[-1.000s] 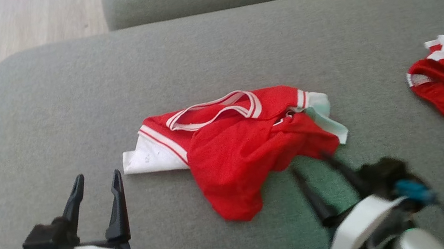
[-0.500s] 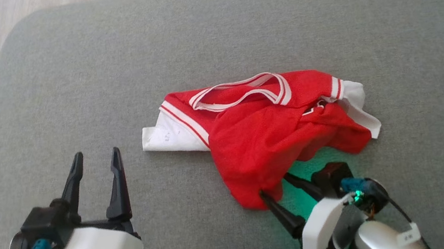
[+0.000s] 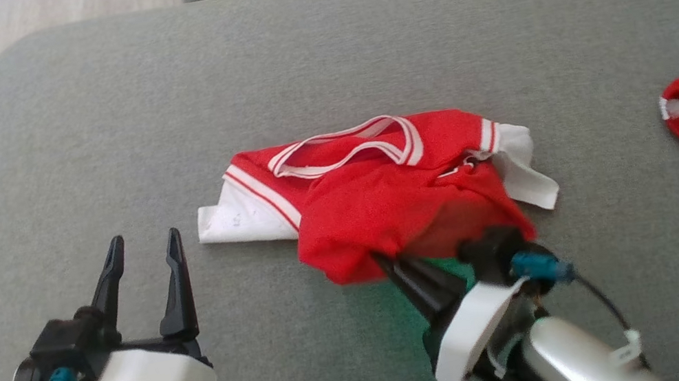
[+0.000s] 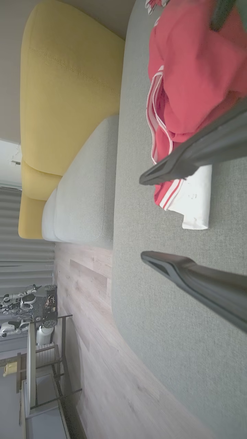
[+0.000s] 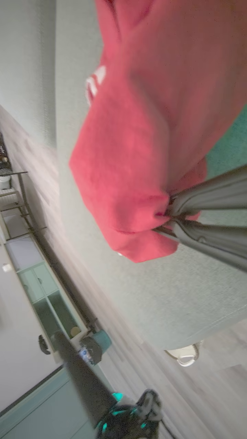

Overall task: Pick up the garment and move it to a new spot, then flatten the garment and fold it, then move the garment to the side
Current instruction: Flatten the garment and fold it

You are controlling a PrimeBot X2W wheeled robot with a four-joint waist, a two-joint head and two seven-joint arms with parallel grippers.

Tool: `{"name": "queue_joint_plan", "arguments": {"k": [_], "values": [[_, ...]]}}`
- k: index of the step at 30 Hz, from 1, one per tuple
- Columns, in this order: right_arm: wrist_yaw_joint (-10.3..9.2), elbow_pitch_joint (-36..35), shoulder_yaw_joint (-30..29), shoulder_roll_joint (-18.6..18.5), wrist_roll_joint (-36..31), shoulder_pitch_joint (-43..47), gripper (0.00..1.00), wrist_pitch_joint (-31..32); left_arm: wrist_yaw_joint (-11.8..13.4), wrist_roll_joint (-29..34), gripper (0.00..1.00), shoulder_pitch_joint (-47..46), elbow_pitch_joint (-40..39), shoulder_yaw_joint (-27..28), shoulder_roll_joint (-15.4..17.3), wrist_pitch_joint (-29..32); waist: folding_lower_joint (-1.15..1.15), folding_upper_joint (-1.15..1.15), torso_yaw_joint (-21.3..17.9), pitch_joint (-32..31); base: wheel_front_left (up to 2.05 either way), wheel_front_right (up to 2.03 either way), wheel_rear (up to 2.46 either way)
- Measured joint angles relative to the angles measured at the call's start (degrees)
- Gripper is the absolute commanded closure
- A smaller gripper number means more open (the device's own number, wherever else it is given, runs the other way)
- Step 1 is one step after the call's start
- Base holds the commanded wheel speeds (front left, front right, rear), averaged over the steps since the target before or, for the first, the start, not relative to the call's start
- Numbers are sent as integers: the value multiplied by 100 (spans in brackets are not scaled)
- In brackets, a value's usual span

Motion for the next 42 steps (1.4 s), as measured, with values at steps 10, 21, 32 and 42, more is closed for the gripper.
{"name": "queue_joint_plan", "arguments": {"k": [10,21,32,42], "values": [[0,-1374,-1372,4,-31,375,100,275,26,0,0,5,-16,7,7,-34,0,0,-255,-19,0,0,0],[0,-490,-3499,30,350,472,100,346,0,0,0,-10,-8,-24,4,-34,0,0,-187,95,0,0,0],[0,613,-4005,57,890,-27,0,-114,-5,0,0,-120,27,-30,4,-41,0,0,-136,144,0,0,0],[0,-739,-3906,-243,-164,204,0,-389,59,1,0,-83,0,-23,20,-41,0,0,-228,-80,0,0,0]]}}
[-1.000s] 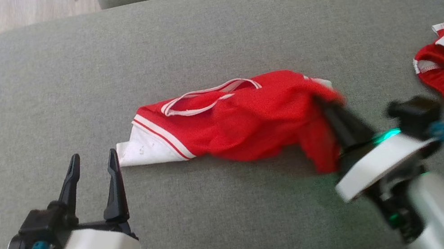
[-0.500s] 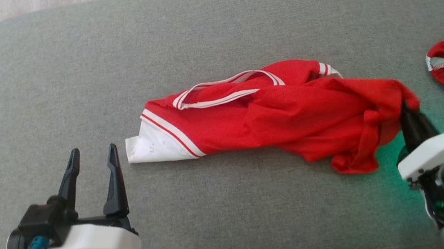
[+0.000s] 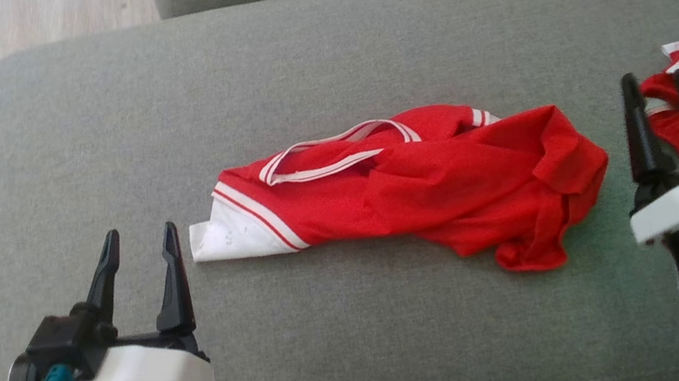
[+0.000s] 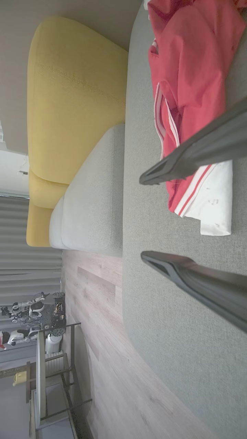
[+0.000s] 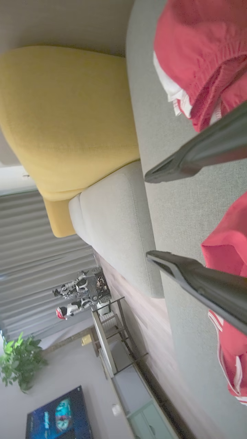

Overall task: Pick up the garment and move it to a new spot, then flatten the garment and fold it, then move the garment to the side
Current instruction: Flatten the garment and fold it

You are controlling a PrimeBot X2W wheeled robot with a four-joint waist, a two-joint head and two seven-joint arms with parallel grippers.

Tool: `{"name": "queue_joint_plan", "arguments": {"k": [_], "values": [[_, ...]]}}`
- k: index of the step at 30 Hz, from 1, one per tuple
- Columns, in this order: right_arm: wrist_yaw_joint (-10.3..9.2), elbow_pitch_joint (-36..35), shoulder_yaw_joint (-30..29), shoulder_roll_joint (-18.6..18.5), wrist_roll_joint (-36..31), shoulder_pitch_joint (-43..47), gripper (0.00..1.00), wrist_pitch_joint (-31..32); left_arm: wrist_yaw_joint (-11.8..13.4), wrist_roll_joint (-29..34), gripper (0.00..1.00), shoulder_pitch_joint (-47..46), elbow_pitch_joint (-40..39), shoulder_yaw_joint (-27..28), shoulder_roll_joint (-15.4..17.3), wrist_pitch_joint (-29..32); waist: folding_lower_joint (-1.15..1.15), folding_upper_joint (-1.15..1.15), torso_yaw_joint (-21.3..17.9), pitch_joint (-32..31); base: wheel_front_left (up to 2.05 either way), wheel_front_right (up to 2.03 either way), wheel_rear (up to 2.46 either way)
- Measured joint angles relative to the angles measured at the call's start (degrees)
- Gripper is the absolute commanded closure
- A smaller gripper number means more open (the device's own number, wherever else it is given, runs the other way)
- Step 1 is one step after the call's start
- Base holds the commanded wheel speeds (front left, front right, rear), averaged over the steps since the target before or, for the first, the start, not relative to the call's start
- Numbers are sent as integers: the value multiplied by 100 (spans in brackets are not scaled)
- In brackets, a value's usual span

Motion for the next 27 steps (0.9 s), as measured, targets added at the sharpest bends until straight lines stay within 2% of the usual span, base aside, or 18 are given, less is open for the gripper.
{"name": "queue_joint_plan", "arguments": {"k": [4,12,19,27], "values": [[0,-616,276,-26,-601,373,0,221,65,0,0,51,-37,14,25,-1,0,0,-62,-107,0,0,0],[0,-1530,527,121,-1045,1244,0,633,149,0,0,354,-134,11,109,5,0,0,-135,-269,0,0,0],[0,-1819,559,171,-1102,1671,0,755,201,0,0,377,-198,8,148,59,0,0,-186,-316,0,0,0],[0,-1880,535,261,-1101,1683,0,794,243,-1,0,487,-248,-4,183,113,0,0,-199,-315,0,0,0]]}}
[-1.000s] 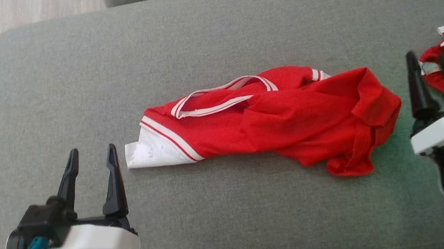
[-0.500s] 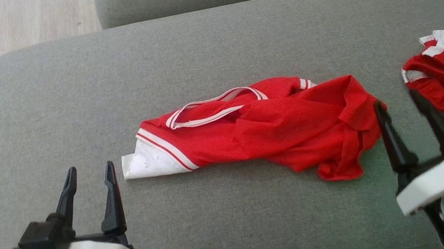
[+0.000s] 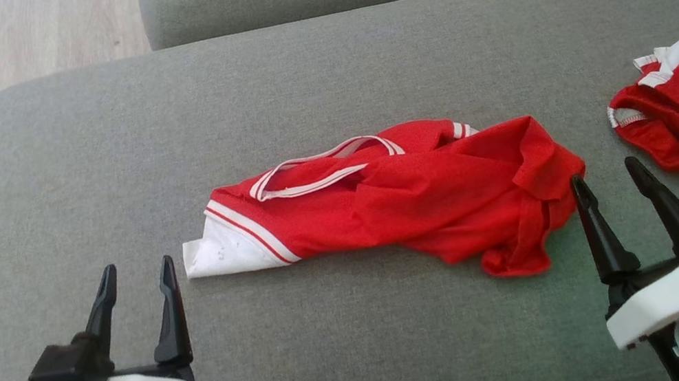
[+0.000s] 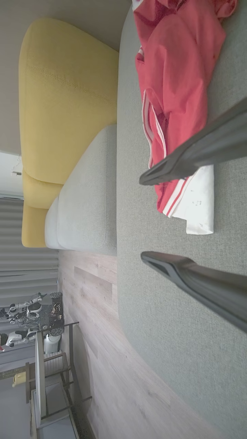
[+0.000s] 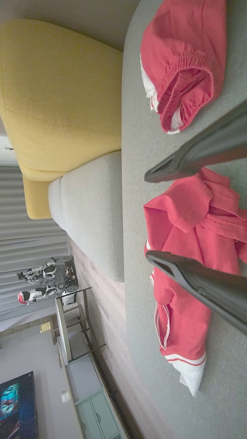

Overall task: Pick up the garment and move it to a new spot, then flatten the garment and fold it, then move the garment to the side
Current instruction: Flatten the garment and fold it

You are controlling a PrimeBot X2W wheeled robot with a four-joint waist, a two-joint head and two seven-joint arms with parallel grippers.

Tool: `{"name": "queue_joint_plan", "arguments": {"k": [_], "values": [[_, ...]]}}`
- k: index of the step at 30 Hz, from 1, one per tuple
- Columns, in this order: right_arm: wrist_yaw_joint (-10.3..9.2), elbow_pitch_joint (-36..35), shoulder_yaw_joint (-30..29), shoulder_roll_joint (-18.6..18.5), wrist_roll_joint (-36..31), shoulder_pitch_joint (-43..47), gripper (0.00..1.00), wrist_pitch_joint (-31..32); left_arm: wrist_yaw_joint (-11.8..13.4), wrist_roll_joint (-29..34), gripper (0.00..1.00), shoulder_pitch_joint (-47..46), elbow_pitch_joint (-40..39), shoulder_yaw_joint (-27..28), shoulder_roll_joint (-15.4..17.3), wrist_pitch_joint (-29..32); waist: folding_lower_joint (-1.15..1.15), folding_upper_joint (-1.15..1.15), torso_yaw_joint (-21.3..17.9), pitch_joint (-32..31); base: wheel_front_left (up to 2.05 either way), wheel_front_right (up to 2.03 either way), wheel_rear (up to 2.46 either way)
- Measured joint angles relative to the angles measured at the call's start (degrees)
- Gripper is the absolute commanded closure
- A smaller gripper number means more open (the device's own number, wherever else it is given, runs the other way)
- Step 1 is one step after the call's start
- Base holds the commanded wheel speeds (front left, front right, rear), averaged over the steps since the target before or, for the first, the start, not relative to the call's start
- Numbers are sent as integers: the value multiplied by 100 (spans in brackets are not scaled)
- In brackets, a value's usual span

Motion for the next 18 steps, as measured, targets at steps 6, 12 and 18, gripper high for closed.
{"name": "queue_joint_plan", "arguments": {"k": [6,12,18], "values": [[0,0,-1,30,0,-1,0,0,0,0,0,-1,-12,-9,14,37,0,0,-3,22,0,0,0],[0,-4,0,33,7,-19,0,0,-175,-59,0,-93,54,-167,47,165,0,0,-19,108,0,0,0],[0,-37,38,35,8,-71,0,-1,-616,-322,0,-1009,493,-272,45,626,0,0,-55,333,0,0,0]]}}
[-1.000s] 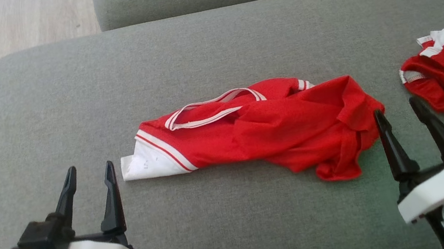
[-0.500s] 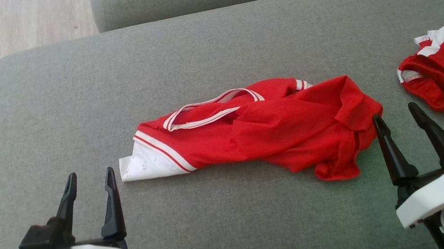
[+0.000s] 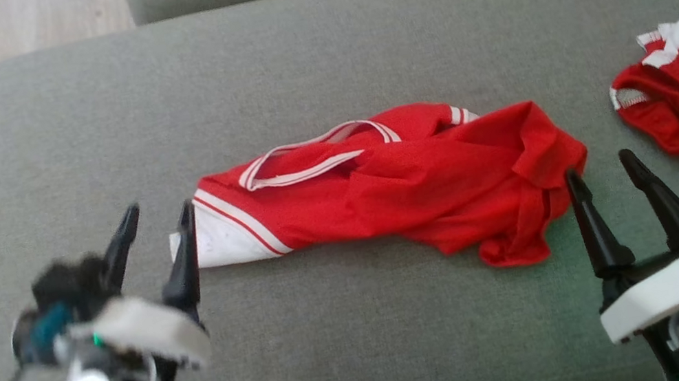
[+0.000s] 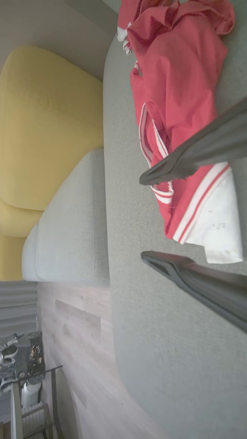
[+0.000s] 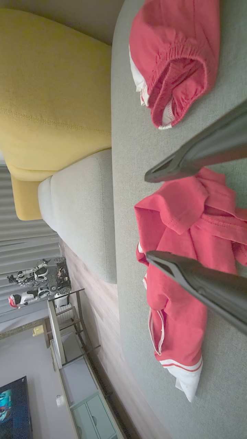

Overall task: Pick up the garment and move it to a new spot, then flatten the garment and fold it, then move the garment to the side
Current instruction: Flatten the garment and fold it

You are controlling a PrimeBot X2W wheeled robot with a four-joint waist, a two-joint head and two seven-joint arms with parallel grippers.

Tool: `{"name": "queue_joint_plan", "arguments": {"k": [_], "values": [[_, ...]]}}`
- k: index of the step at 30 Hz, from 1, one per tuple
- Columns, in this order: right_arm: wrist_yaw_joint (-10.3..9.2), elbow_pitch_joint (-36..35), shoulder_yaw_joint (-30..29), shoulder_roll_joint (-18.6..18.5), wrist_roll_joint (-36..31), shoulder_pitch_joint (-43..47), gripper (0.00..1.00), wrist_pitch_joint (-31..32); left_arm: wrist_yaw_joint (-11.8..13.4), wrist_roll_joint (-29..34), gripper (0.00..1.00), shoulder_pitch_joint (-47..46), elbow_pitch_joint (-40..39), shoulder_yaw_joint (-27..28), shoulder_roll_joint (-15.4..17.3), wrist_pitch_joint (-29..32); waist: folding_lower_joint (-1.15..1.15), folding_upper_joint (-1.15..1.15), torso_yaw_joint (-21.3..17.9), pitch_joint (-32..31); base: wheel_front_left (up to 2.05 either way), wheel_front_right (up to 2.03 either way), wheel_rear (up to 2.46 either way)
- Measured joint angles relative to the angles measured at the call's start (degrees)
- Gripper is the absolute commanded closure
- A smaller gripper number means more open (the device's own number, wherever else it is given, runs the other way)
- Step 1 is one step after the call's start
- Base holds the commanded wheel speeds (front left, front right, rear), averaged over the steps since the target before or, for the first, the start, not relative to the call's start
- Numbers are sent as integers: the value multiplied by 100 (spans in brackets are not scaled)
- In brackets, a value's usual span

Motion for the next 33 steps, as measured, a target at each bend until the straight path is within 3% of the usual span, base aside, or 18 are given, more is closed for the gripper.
{"name": "queue_joint_plan", "arguments": {"k": [10,24,25,27,33], "values": [[0,70,145,3,63,-343,0,-62,-789,-711,0,-967,1889,-143,-131,893,0,0,-307,405,0,0,0],[0,237,185,3,230,-566,0,-204,-1152,-947,0,-1654,3403,-264,-175,778,0,0,-568,722,0,0,0],[0,253,191,3,235,-566,0,-205,-1159,-977,7,-1689,3434,-278,-181,772,0,0,-574,723,0,0,0],[0,265,191,3,253,-565,0,-205,-1184,-1040,100,-1724,3450,-334,-194,714,0,0,-581,718,0,0,0],[0,291,175,3,333,-564,0,-211,-1203,-1046,100,-1705,3203,-494,-188,302,0,0,-558,666,0,0,0]]}}
